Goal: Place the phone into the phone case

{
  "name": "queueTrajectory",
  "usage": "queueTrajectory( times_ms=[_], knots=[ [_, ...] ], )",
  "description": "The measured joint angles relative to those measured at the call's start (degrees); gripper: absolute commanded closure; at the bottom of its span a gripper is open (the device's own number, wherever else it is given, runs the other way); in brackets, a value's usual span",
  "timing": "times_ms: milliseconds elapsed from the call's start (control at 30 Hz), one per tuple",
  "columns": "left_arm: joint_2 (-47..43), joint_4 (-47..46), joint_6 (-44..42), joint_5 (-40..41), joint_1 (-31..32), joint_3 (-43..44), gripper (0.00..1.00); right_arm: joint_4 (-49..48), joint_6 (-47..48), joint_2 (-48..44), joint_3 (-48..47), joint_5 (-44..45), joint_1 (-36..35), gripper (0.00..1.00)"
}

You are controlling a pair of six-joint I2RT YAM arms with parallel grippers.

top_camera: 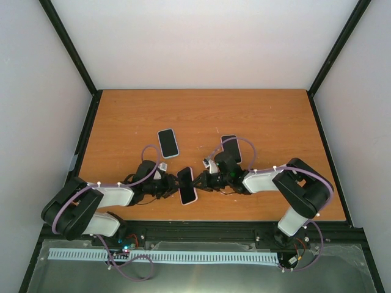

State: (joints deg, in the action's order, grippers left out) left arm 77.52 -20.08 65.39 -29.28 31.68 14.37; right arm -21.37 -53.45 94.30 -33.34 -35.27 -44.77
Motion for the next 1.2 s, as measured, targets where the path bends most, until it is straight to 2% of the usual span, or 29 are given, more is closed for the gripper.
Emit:
queueTrajectory(
  times_ms=[67, 233, 400, 533, 700, 800, 900, 967, 1000, 1100, 1200],
  knots=[
    [0.00, 0.07, -0.02, 0.02, 0.00, 0.04, 0.54, 0.31, 0.17, 0.00, -0.07, 0.20, 0.00, 0.82],
    [-0.42, 0.22, 0.04, -0.02, 0.00, 0.04, 0.46, 1.49, 0.70, -0.02, -0.17, 1.49, 0.00, 0.96],
    [-4.07, 2.78, 0.00, 0.42, 0.04, -0.04, 0.37, 2.67, 1.60, -2.32, 0.11, 3.48, -0.15, 0.97],
    [-10.49, 4.26, 0.13, -0.04, -0.90, -0.90, 0.26, 0.68, 1.36, -7.61, 2.91, 3.74, -0.15, 0.97],
    [-20.61, 4.98, 0.24, -2.45, -1.73, -1.73, 0.27, -2.67, 0.04, -16.15, 6.49, 3.04, -0.17, 0.97],
    [-26.01, 5.44, -0.02, -4.07, -1.90, -1.31, 0.32, -4.66, -0.94, -20.98, 6.93, 2.58, -0.17, 0.97],
    [-29.44, 5.53, -0.20, -5.86, -2.03, -0.39, 0.41, -8.11, -2.56, -24.72, 7.19, 1.79, -0.17, 0.97],
    [-30.95, 4.09, 0.31, -7.23, -2.08, -0.35, 0.54, -9.88, -3.72, -25.99, 7.21, 1.16, -0.17, 0.97],
    [-31.41, 3.21, 0.87, -7.76, -2.12, -0.37, 0.64, -10.51, -4.35, -26.16, 7.23, 0.85, -0.17, 0.97],
    [-32.17, -0.74, 2.47, -10.03, -2.12, -0.68, 0.81, -11.72, -5.35, -26.29, 7.21, 0.04, -0.17, 0.95],
    [-32.70, -4.81, 3.41, -11.63, -2.12, -2.03, 0.99, -11.43, -6.12, -26.34, 7.21, -0.22, -0.13, 0.83]
  ],
)
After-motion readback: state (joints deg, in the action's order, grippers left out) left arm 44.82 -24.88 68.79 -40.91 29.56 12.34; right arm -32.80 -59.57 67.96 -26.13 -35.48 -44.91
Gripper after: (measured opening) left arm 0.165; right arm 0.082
